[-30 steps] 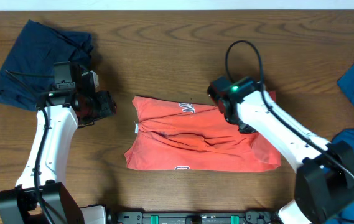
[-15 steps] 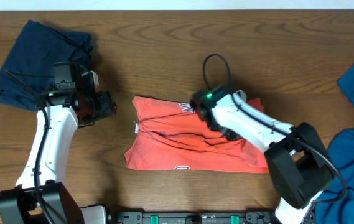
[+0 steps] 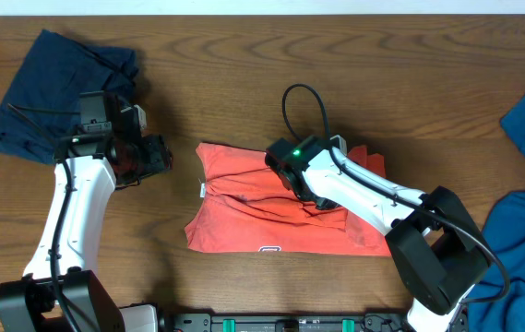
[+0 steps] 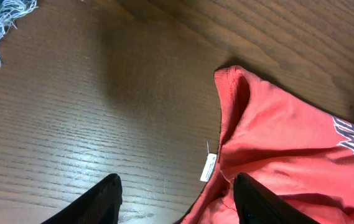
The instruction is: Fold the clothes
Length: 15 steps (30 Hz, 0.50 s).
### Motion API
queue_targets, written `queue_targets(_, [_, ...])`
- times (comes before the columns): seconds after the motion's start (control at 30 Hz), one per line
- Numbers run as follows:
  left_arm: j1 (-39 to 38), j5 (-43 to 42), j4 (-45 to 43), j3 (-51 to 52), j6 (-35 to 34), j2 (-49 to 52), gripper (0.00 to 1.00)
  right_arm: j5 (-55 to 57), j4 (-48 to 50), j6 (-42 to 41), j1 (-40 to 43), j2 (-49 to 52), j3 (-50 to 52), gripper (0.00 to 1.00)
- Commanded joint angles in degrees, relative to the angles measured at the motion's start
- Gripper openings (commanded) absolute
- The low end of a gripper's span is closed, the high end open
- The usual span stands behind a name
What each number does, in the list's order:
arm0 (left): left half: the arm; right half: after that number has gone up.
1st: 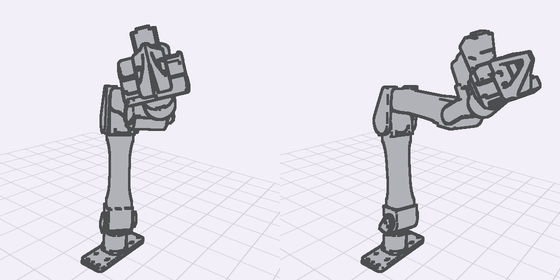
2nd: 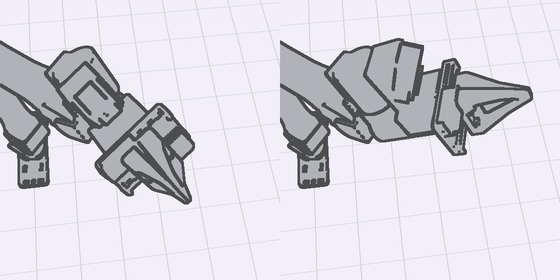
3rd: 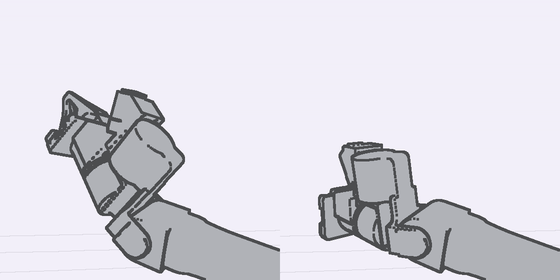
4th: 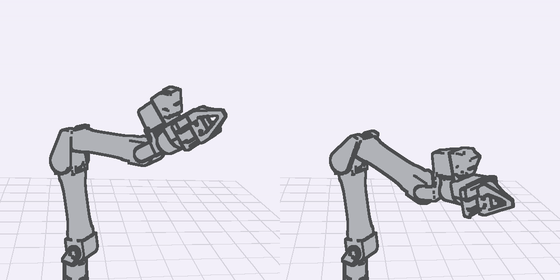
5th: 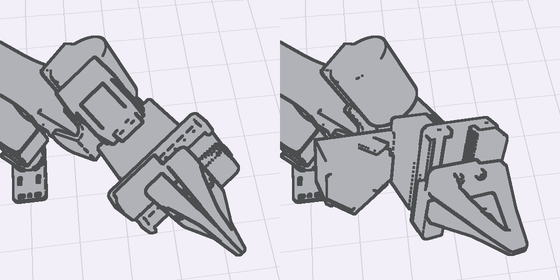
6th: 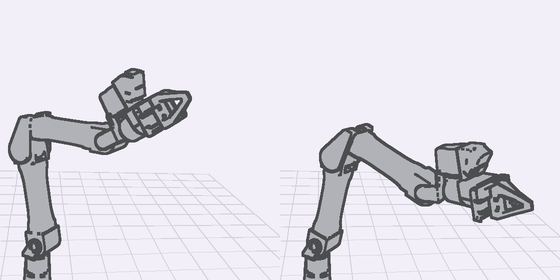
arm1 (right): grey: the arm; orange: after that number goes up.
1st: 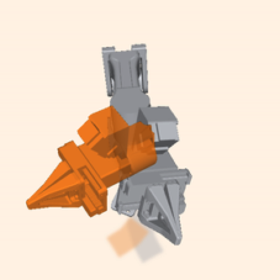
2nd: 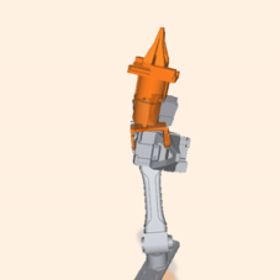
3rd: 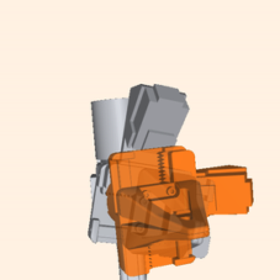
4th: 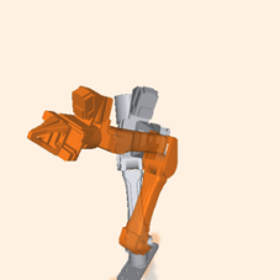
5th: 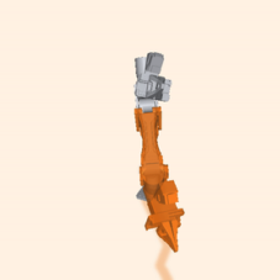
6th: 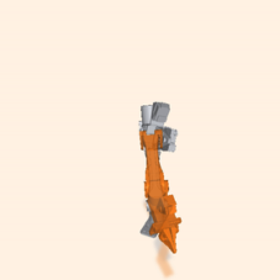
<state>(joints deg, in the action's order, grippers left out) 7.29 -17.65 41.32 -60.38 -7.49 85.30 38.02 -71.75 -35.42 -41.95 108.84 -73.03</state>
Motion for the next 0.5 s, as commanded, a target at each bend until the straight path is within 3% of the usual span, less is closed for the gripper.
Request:
queue_targets(0.0, [0.02, 0.31, -0.07, 0.28, 0.33, 0.44, 0.59, 3.61, -0.28, -0.68, 0.59, 0.04, -0.04, 0.06])
queue_targets(0.27, [0.0, 0.31, -0.07, 0.28, 0.33, 0.44, 0.59, -0.74, 1.27, -0.11, -0.15, 0.04, -0.04, 0.06])
queue_targets(0.37, [0.0, 0.31, -0.04, 0.28, 0.33, 0.44, 0.59, -3.45, 3.37, -0.11, -1.22, 0.04, -0.04, 0.34])
queue_targets(0.47, [0.02, 0.31, -0.07, 0.28, 0.33, 0.44, 0.59, -8.02, 6.32, -0.09, -2.16, 0.04, -0.04, 0.44])
